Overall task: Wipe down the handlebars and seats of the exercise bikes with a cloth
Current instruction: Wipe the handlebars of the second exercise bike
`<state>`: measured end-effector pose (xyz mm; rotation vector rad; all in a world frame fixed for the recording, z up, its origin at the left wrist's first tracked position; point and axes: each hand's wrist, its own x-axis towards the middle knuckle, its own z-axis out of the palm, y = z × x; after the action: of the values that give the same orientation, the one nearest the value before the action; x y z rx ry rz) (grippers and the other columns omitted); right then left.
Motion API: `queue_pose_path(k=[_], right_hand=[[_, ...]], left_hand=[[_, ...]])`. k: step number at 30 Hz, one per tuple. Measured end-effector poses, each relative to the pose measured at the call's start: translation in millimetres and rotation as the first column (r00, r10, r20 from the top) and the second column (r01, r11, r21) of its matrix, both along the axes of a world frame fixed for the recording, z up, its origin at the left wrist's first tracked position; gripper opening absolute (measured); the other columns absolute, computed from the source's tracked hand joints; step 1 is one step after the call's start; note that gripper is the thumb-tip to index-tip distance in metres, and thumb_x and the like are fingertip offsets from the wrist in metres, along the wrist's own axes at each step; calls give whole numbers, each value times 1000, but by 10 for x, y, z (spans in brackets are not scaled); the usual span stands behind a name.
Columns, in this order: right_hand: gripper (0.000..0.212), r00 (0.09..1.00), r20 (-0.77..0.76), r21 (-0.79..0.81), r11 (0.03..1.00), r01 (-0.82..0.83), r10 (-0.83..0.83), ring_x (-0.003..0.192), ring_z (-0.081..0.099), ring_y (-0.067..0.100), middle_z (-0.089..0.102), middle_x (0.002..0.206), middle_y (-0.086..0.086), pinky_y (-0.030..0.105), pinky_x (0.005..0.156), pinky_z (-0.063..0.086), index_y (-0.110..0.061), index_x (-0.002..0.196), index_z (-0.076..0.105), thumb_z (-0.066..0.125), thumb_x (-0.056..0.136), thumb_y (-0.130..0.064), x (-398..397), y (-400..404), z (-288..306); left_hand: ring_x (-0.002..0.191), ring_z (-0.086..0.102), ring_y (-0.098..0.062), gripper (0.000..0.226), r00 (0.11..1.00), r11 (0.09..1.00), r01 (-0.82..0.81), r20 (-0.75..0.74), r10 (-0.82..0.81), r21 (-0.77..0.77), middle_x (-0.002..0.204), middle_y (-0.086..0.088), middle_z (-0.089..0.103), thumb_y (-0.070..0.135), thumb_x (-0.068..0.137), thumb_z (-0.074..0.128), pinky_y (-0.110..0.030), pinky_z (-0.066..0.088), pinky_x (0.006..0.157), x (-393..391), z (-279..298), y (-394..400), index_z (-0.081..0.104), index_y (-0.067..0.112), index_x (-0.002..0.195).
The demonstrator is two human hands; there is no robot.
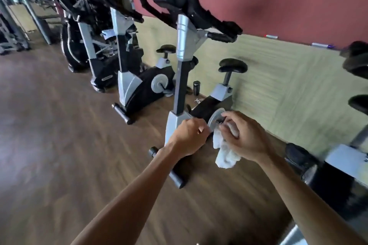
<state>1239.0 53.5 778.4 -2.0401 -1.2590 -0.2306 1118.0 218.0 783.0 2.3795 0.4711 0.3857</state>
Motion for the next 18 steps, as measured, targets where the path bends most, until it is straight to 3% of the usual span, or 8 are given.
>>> queue_pose_path(k=[3, 5, 7, 9, 11, 12, 14, 18], right_hand=[[67, 1000, 17, 20, 1000, 20, -20, 111, 62, 12, 53, 131, -8, 37, 81, 57, -23, 145, 43, 66, 89, -50, 430, 142, 87], [79, 995, 82, 21, 999, 48, -49, 111, 63, 19, 46, 141, -2, 40, 76, 59, -18, 150, 38, 69, 86, -54, 675, 227, 163], [87, 983, 174, 10, 998, 55, -56, 119, 59, 22, 42, 145, 3, 44, 78, 60, -13, 150, 37, 70, 84, -58, 923, 311, 224], [93, 978, 196, 11, 997, 71, -72, 131, 52, 22, 38, 150, 5, 47, 88, 60, -13, 151, 35, 71, 81, -63, 1161, 350, 272], [100, 991, 111, 35, 997, 70, -73, 138, 44, 16, 33, 153, 1, 46, 98, 56, -16, 153, 32, 72, 78, -68, 1358, 325, 304], [102, 995, 56, 50, 996, 74, -76, 141, 40, 12, 31, 155, -2, 42, 105, 52, -17, 154, 31, 74, 76, -68, 1459, 283, 303], [106, 989, -29, 88, 985, 149, -147, 144, 35, 10, 30, 156, -2, 33, 112, 43, -18, 155, 32, 77, 73, -68, 1649, 164, 266], [83, 872, -122, 224, 843, 489, -474, 126, 46, 9, 48, 139, -3, 11, 101, 37, -14, 145, 46, 73, 79, -56, 1949, -75, 119]], left_hand=[[73, 69, -18, 52, 997, 942, 74, -9, -82, -328, 76, 0, 75, 43, 104, 48, -33, 51, 74, 619, 134, 97, 77, 8, 81], [87, 73, -23, 60, 977, 874, 128, -93, -193, -469, 93, -4, 79, 53, 107, 39, -34, 52, 80, 974, 282, 150, 78, 9, 92], [98, 71, -23, 53, 944, 799, 248, -49, -327, -548, 102, -4, 78, 53, 104, 43, -33, 51, 86, 1298, 377, 206, 76, 13, 95], [83, 70, -13, 38, 927, 728, 319, 40, -372, -607, 91, -1, 76, 42, 93, 60, -27, 51, 79, 1589, 390, 237, 75, 7, 92], [85, 72, -15, 41, 931, 683, 330, 104, -350, -651, 91, -4, 76, 43, 84, 69, -32, 57, 82, 1867, 336, 268, 76, 5, 98], [90, 73, -21, 39, 929, 662, 339, 126, -349, -669, 95, -7, 76, 44, 86, 71, -40, 58, 87, 2008, 309, 273, 77, 8, 99], [90, 75, -27, 31, 911, 609, 388, 187, -368, -692, 94, -9, 77, 41, 96, 69, -42, 58, 86, 2289, 303, 272, 77, 11, 98], [50, 58, 1, 24, 856, 513, 474, 238, -458, -715, 55, 13, 61, 25, 106, 56, -11, 44, 51, 2824, 369, 250, 64, 12, 87]])
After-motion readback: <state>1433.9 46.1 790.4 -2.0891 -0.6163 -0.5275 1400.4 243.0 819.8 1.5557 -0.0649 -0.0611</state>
